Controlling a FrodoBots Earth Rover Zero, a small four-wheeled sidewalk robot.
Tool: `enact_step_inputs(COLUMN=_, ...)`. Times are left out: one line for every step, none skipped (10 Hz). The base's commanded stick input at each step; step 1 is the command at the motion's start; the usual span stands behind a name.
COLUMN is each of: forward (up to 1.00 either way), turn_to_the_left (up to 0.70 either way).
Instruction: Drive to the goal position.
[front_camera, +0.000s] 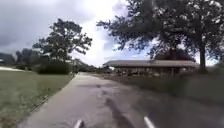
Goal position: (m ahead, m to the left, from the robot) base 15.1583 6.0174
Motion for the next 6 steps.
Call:
enact_step_inputs(forward=0.70, turn_to_the_left=0.31)
enact_step_inputs(forward=0.70, turn_to_the_left=0.35)
enact_step_inputs(forward=0.70, turn_to_the_left=0.35)
enact_step_inputs(forward=0.70, turn_to_the_left=0.27)
enact_step_inputs(forward=0.70, turn_to_the_left=0.06)
enact_step_inputs(forward=0.70, turn_to_the_left=0.00)
